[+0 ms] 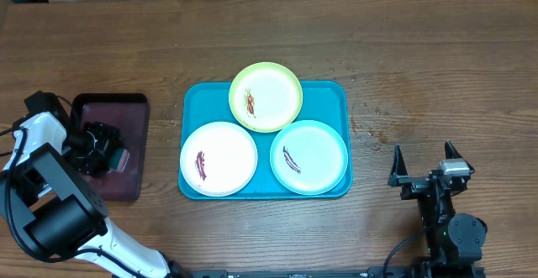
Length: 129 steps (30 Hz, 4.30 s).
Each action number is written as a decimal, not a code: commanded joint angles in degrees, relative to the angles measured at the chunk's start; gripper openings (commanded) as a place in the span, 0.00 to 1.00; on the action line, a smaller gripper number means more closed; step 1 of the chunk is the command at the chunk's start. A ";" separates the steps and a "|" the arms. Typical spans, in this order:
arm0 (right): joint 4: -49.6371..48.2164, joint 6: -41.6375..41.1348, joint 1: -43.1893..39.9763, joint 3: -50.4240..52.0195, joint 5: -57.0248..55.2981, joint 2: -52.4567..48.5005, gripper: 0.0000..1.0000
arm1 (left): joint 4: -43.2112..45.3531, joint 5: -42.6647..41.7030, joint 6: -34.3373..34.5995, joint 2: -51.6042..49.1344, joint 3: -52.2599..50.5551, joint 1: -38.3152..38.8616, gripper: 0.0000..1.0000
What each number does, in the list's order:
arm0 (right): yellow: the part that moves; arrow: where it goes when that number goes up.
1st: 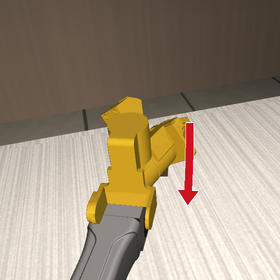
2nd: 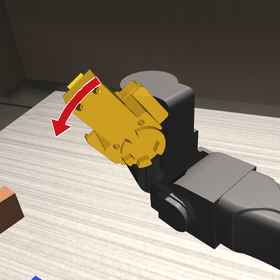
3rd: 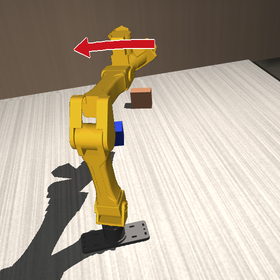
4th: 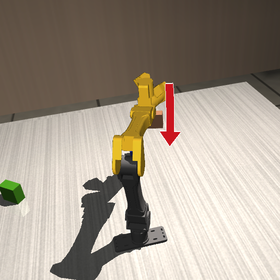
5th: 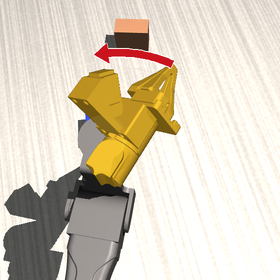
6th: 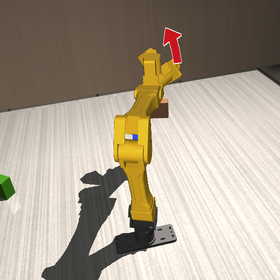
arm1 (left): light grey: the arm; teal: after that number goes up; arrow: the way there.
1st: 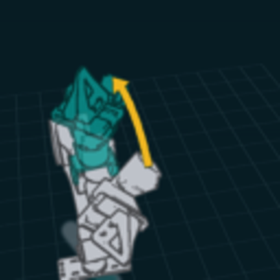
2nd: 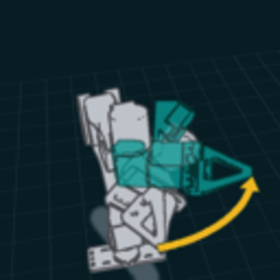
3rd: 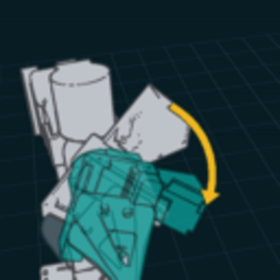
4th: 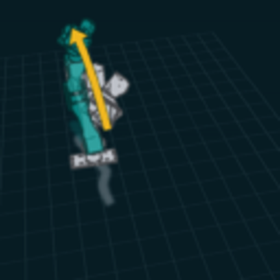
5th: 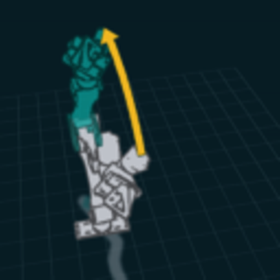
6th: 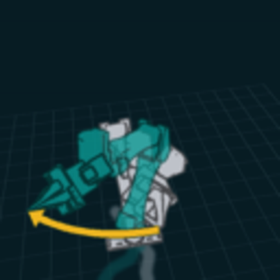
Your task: Clean dirty plates on tray and stack at the side
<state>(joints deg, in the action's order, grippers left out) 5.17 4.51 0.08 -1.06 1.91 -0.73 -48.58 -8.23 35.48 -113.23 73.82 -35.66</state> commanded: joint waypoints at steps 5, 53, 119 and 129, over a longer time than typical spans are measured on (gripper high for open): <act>-0.37 0.02 -0.11 0.59 -0.57 0.57 1.00 | 0.79 2.86 -0.76 -3.65 -1.99 -0.35 0.04; -0.37 0.02 -0.11 0.59 -0.57 0.57 1.00 | -22.53 -3.78 -17.49 6.10 19.67 1.99 0.04; -0.35 0.02 -0.11 0.59 -0.59 0.57 1.00 | -13.55 -0.07 -14.91 6.05 13.09 3.32 0.04; -0.37 0.02 -0.11 0.59 -0.57 0.57 1.00 | -32.76 -2.45 -15.80 14.05 34.99 8.02 0.04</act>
<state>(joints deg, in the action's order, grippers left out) 5.17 4.49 0.08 -1.06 1.91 -0.73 -79.50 -7.84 20.84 -104.25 106.24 -30.61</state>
